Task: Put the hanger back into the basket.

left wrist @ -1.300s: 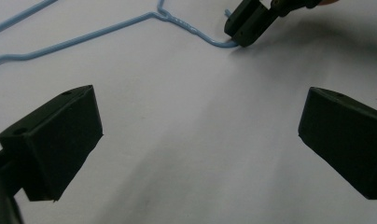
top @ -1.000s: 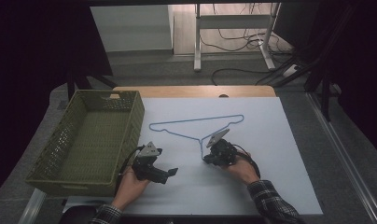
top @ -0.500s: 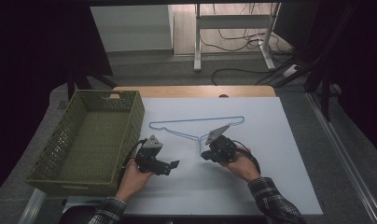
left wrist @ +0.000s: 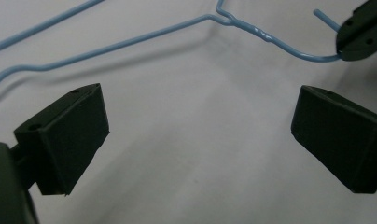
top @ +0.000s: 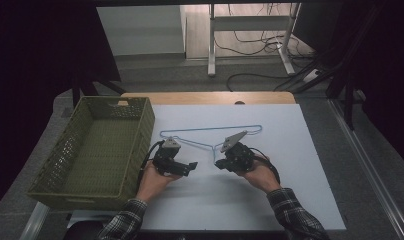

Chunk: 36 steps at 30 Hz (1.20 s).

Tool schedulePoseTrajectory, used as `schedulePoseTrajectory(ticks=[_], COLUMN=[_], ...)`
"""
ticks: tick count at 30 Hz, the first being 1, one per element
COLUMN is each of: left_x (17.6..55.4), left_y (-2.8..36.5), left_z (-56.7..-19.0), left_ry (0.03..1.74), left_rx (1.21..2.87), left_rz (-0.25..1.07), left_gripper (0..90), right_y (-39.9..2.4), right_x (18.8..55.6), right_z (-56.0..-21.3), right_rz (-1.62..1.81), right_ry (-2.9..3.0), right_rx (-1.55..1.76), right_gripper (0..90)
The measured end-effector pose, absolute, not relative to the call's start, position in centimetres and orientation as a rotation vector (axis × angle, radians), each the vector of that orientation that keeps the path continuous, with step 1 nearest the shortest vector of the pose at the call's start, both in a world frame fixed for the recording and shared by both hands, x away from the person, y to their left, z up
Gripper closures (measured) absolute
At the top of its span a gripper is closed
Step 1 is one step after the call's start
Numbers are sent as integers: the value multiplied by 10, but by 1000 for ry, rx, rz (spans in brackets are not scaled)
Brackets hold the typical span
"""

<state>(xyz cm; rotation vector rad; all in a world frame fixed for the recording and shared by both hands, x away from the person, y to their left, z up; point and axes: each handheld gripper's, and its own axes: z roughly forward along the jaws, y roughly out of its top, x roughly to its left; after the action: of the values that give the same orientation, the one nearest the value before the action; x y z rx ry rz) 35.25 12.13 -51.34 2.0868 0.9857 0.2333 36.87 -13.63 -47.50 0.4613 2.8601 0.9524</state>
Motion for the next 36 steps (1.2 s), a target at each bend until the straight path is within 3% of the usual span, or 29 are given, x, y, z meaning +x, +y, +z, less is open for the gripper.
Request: schedulePoseTrajectory(ticks=[17, 21, 23, 25, 28, 36], left_x=[370, 371, 370, 370, 367, 366], left_y=[98, 95, 93, 91, 84, 73], left_z=[-520, -521, -522, -523, -525, -527], left_ry=[953, 935, 917, 880, 858, 835], left_rx=[2123, 2109, 2105, 2117, 2137, 2146], left_rz=[191, 156, 128, 87, 77, 72], left_gripper=[170, 286, 379, 549, 664, 706], right_y=[-138, -138, -137, -137, -137, -135], right_x=[371, 372, 372, 372, 372, 372], right_z=[-463, -461, -460, -459, -457, -456], right_rz=[982, 986, 988, 990, 994, 993], right_ry=[2847, 2845, 2844, 2843, 2840, 2840], right_rx=[451, 447, 447, 451, 444, 439], right_gripper=[862, 862, 862, 862, 862, 862])
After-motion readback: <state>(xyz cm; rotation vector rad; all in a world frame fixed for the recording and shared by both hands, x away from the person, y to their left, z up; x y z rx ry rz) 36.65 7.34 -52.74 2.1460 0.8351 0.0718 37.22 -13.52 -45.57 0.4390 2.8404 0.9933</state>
